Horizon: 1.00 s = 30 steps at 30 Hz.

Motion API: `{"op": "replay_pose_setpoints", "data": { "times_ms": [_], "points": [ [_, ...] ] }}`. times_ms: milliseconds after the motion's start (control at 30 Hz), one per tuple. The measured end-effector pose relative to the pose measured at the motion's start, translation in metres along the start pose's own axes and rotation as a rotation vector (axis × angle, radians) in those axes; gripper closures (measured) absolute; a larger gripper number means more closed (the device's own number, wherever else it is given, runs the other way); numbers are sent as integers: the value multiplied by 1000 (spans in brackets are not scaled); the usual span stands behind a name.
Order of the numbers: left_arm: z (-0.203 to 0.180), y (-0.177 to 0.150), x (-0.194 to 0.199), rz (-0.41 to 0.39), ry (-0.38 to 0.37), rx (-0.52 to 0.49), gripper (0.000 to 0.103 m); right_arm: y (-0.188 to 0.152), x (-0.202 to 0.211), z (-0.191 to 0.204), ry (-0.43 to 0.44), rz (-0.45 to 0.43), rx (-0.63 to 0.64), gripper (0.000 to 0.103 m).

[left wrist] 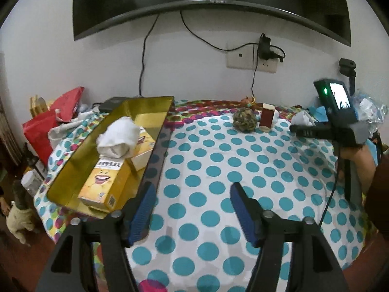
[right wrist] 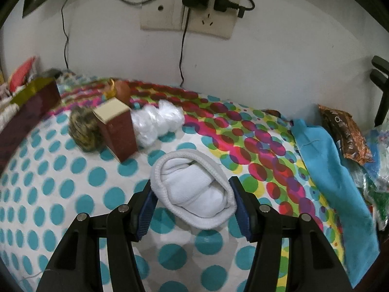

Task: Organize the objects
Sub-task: 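Carry the rolled white towel in the right tool over the tray and release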

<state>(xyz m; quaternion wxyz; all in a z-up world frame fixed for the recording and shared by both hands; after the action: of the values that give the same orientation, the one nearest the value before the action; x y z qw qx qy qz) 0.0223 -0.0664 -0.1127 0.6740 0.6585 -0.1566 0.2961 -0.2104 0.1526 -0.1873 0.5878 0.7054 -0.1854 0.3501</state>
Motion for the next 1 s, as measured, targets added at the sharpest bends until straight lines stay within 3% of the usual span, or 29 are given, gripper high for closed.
{"op": "replay_pose_setpoints", "data": {
  "times_ms": [67, 200, 600, 767, 1000],
  "points": [
    [2, -6, 6, -9, -1, 20, 28, 6, 7, 5, 31, -19, -40, 48],
    [2, -17, 9, -3, 15, 1, 27, 27, 21, 39, 97, -64, -19, 48],
    [11, -41, 14, 43, 15, 2, 27, 74, 66, 233, 436, -105, 191, 48],
    [22, -42, 15, 39, 31, 26, 27, 80, 64, 281, 474, -79, 254, 48],
    [33, -45, 13, 39, 45, 46, 27, 80, 32, 322, 440, 7, 335, 47]
  ]
}}
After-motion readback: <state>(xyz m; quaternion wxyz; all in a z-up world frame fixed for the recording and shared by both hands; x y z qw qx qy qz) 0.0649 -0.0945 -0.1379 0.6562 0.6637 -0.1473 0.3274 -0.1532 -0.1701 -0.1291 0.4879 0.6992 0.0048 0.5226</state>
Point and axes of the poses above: each gripper's, at about its wrist camera, not at the fingertips, and x roughly against the way its jaws point, z to its left, y to its top, the point moved 5 cm from there along -x, roughly the way its jaws point, and after that the axes turned 3 degrees about -x, right-handed, at the moved point
